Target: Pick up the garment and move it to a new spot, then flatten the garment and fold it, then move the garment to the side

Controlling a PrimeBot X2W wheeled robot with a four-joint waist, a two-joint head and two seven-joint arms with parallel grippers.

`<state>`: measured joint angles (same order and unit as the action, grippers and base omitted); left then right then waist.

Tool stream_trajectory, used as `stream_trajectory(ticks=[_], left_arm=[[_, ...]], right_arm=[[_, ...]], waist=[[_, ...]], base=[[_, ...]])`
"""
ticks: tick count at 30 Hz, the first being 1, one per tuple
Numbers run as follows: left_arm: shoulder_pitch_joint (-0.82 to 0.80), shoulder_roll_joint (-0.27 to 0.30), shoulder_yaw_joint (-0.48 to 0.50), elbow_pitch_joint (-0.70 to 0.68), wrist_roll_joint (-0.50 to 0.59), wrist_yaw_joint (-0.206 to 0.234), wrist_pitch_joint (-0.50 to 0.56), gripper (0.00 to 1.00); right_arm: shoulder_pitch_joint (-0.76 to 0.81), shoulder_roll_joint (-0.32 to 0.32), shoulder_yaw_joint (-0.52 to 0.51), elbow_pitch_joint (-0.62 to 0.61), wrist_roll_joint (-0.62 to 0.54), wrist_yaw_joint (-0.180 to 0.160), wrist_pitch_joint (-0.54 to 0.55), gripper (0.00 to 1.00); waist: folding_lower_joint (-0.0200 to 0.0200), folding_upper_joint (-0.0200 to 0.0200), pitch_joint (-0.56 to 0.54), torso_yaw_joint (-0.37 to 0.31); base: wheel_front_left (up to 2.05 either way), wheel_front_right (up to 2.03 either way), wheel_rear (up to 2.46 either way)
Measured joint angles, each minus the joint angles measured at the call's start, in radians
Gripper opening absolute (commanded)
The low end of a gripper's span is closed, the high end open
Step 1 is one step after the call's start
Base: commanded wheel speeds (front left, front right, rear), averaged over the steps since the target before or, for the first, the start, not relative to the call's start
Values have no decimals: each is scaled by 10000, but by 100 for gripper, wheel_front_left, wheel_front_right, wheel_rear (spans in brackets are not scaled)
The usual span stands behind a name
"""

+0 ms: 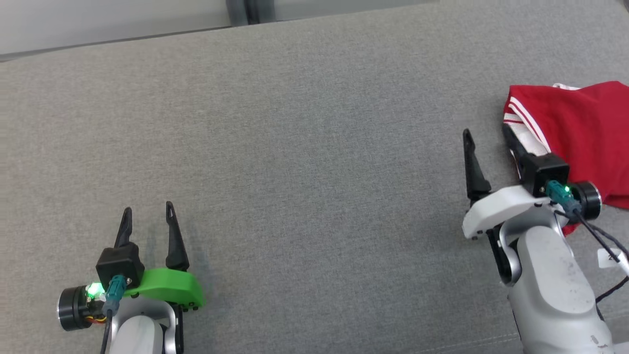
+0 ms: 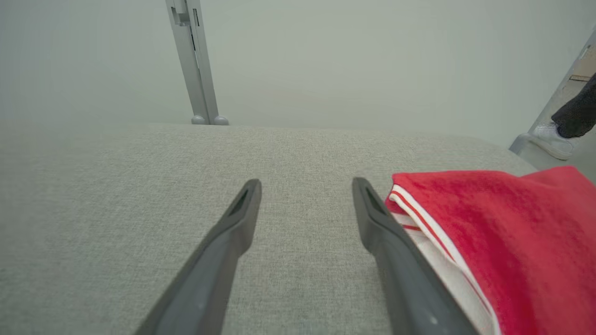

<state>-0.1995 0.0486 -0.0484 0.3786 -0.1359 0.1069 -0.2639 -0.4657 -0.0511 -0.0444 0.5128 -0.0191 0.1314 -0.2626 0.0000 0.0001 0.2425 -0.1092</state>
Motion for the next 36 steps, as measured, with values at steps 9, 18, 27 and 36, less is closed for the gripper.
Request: stream_trajectory(ticks=[9, 18, 27, 36], left_arm=[[477, -2, 153, 100, -69, 44, 0, 100], [1005, -2, 320, 171, -119, -31, 0, 100], [1261, 0, 466, 132, -330, -113, 0, 100], [1365, -73, 483, 460, -466, -336, 81, 0]], right_arm=[[820, 13, 477, -194, 836, -2, 0, 100], [1445, 15, 669, -242, 1072, -2, 0, 100], [1671, 15, 769, -257, 1221, -2, 0, 100], [1989, 82, 767, 102, 1337, 0, 84, 0]], waist=[[0, -1, -763, 446], [0, 0, -1668, 636], [0, 0, -2095, 697], [0, -1, -2059, 704]], base=[[0, 0, 0], [0, 0, 0], [0, 0, 0], [0, 0, 0]])
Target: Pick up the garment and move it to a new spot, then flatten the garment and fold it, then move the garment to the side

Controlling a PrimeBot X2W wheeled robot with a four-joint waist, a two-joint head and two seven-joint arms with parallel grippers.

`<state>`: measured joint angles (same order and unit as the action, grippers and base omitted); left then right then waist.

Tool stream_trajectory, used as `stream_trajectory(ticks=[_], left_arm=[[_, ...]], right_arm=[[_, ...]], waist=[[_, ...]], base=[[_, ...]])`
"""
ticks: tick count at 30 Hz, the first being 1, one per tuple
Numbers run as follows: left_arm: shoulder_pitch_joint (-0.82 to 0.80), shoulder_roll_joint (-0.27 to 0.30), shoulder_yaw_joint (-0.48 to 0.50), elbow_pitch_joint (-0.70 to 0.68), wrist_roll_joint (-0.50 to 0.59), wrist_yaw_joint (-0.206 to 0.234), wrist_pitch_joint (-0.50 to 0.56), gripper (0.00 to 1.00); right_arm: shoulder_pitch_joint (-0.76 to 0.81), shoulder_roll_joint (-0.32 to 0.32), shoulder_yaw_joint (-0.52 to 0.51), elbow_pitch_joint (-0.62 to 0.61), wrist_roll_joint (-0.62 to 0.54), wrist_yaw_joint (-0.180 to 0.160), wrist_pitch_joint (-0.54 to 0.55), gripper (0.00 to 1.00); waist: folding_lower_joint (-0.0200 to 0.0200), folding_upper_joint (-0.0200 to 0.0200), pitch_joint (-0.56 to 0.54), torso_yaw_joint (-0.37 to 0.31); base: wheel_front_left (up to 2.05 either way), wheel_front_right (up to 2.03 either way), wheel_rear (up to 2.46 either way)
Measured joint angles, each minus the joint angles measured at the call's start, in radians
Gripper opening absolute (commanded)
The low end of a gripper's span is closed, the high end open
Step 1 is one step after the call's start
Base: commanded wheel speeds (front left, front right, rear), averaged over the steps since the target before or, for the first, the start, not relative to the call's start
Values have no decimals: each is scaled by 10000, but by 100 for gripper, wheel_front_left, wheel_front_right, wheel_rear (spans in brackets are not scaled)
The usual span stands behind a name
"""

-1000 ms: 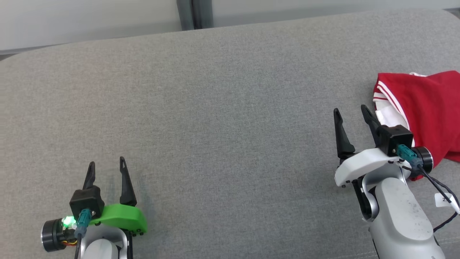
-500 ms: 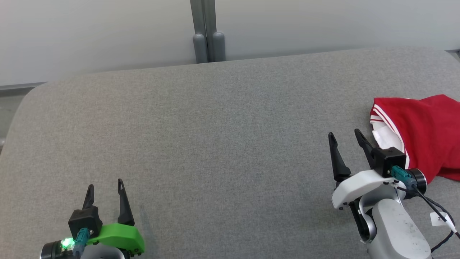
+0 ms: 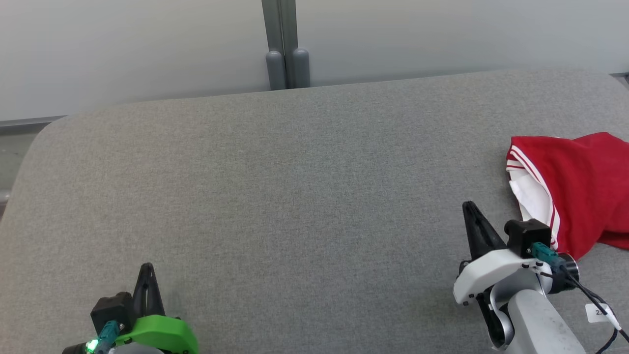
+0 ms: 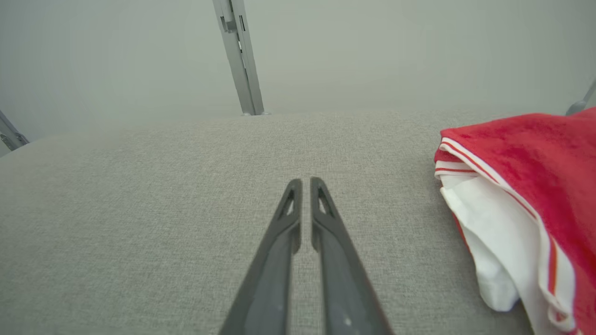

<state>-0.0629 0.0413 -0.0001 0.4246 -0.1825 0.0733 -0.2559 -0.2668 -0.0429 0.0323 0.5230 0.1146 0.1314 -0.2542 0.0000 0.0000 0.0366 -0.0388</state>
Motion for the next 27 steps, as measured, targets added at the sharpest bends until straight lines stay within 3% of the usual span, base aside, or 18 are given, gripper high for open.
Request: stream_trajectory(ticks=[27], left_arm=[[-7, -2, 341, -556, -4669, -658, 1208, 0]], right_arm=[[516, -2, -462, -874, 4938, 0, 1204, 0]], waist=[[0, 1, -73, 85]], base=[[0, 0, 0]])
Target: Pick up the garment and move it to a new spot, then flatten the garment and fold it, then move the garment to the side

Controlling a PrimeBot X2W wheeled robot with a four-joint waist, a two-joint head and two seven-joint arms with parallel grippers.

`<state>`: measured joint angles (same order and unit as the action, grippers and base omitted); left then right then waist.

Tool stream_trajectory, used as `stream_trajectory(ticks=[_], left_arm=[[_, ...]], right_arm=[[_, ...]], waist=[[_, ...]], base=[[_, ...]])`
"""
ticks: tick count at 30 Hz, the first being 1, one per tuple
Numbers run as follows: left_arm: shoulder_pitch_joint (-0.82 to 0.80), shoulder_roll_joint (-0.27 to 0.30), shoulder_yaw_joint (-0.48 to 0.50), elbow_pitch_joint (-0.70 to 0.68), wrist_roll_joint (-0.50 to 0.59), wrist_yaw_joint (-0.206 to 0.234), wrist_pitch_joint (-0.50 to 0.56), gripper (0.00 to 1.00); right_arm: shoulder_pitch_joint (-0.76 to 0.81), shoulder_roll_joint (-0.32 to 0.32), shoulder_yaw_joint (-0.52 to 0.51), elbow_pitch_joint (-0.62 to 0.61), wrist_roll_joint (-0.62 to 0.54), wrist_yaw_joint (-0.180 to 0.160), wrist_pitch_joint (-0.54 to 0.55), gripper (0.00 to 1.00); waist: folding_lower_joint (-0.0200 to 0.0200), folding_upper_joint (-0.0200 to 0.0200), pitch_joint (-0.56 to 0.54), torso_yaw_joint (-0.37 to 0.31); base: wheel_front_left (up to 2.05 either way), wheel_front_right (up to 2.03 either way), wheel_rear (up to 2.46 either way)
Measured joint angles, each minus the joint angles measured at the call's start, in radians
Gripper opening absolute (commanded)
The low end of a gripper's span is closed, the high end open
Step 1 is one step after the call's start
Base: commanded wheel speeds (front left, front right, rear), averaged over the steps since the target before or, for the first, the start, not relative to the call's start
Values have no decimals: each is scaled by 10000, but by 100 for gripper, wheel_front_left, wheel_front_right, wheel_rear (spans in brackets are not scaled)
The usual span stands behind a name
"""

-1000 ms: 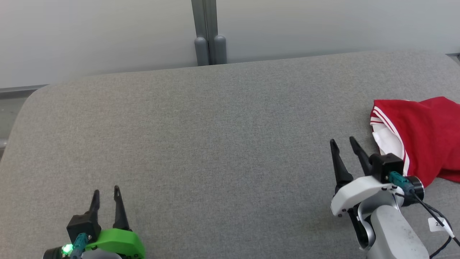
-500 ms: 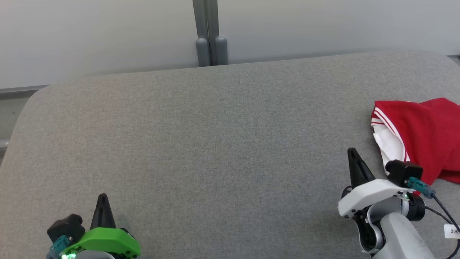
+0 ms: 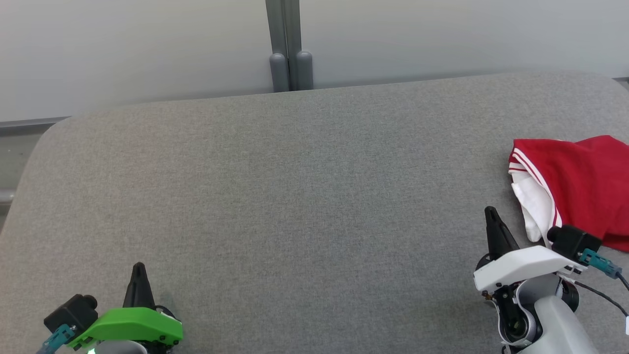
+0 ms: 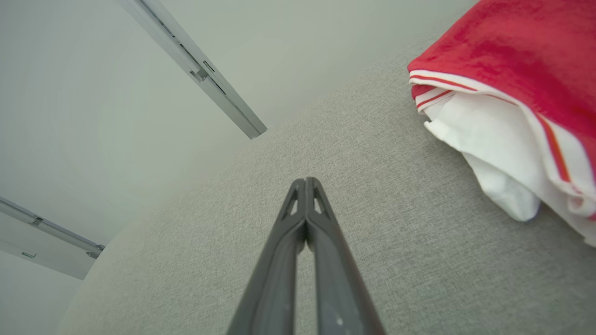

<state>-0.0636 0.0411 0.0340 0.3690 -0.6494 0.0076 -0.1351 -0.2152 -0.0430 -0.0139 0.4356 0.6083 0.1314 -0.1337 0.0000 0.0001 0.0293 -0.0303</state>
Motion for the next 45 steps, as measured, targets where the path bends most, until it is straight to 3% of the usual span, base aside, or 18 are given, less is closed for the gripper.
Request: stream_trajectory(ticks=[21, 45], left_arm=[[-67, 10, 240, -362, -2867, -399, 731, 0], [-168, 19, 445, -694, -5421, -754, 1402, 0]], right_arm=[[274, -10, -293, -550, 2940, -10, 725, 0], [563, -21, -564, -1072, 5634, -10, 1400, 0]], waist=[[0, -1, -56, 65], [0, 0, -120, 138]], base=[[0, 0, 0], [0, 0, 0]])
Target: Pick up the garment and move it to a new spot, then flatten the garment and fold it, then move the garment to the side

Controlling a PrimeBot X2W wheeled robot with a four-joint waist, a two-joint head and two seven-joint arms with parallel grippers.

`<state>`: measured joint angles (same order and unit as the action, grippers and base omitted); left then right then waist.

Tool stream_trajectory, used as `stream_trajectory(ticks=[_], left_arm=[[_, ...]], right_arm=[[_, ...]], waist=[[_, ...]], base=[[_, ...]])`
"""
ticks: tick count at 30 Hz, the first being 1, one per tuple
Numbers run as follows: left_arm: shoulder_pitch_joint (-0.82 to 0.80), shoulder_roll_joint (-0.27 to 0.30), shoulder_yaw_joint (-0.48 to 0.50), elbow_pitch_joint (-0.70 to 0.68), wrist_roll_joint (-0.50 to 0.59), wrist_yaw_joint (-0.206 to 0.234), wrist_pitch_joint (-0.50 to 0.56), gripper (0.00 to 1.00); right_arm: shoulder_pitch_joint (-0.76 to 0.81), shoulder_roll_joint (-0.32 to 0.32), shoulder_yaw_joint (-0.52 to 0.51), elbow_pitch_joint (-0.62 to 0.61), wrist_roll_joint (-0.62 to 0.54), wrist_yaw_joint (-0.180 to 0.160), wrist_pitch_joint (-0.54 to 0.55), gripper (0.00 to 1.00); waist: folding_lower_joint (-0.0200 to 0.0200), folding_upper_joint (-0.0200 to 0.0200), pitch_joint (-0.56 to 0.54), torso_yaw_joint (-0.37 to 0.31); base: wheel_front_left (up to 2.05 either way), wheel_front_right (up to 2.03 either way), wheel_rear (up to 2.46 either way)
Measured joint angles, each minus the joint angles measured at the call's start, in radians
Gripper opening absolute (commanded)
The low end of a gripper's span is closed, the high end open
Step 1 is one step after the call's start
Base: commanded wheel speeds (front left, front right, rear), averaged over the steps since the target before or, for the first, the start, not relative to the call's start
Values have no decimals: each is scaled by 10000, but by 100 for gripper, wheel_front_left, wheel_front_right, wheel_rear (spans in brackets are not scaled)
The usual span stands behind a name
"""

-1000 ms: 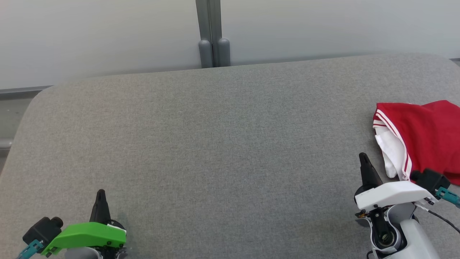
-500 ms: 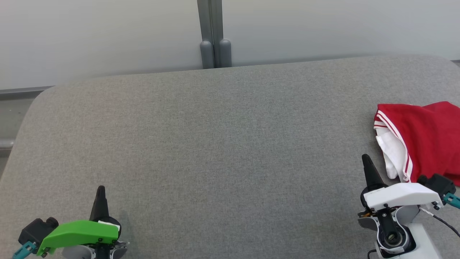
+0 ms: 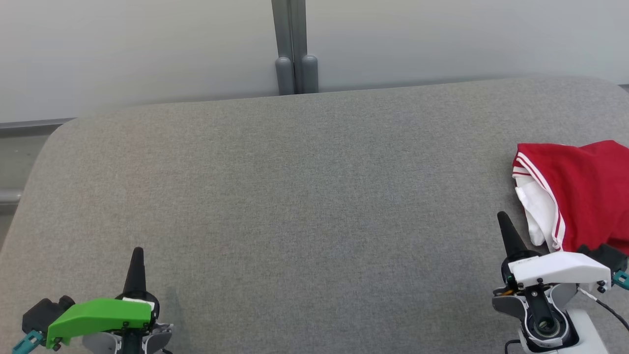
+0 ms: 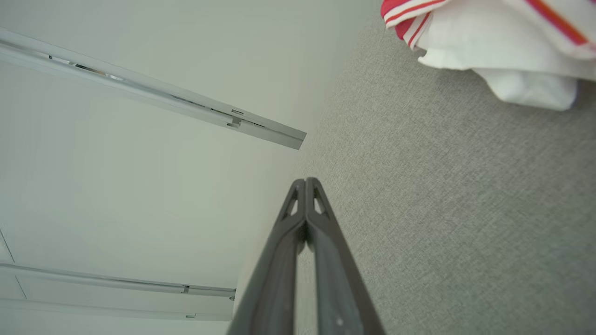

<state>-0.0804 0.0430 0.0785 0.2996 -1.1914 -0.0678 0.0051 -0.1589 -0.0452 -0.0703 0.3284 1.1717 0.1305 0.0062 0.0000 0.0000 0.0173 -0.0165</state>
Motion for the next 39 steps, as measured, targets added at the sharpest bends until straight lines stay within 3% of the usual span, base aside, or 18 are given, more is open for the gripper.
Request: stream_trajectory(ticks=[39], left_arm=[[-150, 25, 261, -403, -3173, -472, 838, 0]], right_arm=[[330, -21, -339, -637, 3375, 0, 817, 0]], waist=[[0, 0, -104, 120]], base=[[0, 0, 0]])
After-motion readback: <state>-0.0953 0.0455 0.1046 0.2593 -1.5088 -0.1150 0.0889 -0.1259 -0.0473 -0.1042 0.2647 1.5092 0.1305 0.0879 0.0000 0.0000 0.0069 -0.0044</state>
